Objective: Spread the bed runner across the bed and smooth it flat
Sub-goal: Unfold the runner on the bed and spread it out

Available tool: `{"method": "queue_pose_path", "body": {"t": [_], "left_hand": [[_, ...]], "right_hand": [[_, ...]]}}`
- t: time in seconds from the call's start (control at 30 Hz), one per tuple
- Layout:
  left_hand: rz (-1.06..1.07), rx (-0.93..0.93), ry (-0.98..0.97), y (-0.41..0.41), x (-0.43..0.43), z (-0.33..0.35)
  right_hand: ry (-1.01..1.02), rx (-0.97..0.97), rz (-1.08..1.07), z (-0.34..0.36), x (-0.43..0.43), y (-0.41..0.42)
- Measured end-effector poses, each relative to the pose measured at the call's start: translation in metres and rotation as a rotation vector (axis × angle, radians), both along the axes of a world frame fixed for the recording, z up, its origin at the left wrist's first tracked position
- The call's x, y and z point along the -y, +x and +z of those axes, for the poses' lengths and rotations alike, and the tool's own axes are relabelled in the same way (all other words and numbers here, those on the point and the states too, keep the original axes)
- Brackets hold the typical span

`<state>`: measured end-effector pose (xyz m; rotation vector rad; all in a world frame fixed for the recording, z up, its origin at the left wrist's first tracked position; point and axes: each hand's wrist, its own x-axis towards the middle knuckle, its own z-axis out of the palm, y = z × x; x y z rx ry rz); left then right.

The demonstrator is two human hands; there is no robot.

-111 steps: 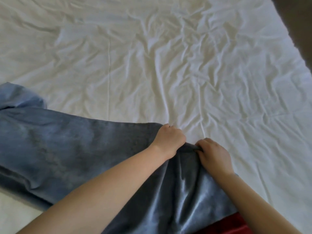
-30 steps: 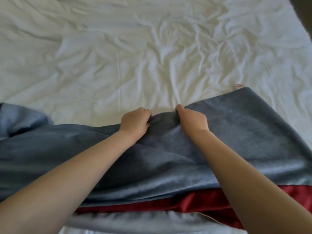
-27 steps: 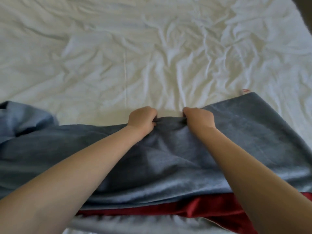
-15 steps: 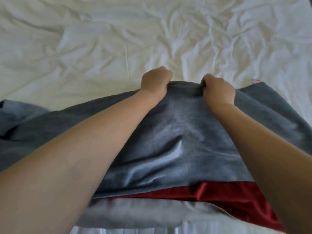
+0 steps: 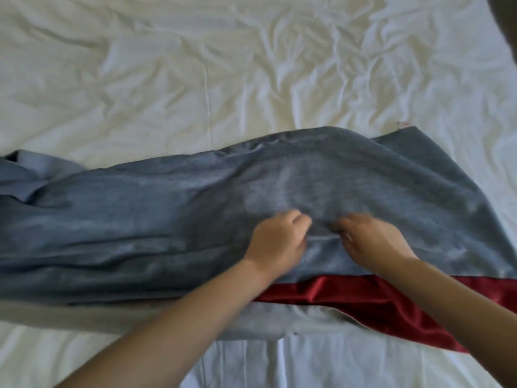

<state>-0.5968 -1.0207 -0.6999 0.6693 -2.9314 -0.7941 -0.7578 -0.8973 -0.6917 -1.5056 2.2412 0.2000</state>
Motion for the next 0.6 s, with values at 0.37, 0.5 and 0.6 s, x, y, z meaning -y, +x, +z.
{"method": "queue_pose_path", "body": {"t": [0.37,0.5,0.6], "left_hand": [[-0.081,-0.058,-0.005,0.029,-0.161,0.000],[-0.052,-0.008,-0.087,0.011,-0.206,-0.002],[0.009,0.078,-0.181,-0.003,-0.218,-0.006]], "right_hand": [[-0.339,-0.002,0.210,0.011,-0.112,0.020],[-0.316,0.090,0.203,0.014,-0.168,0.013],[-0.096,0.051,0.227,-0.002,-0.202,0.002]]}}
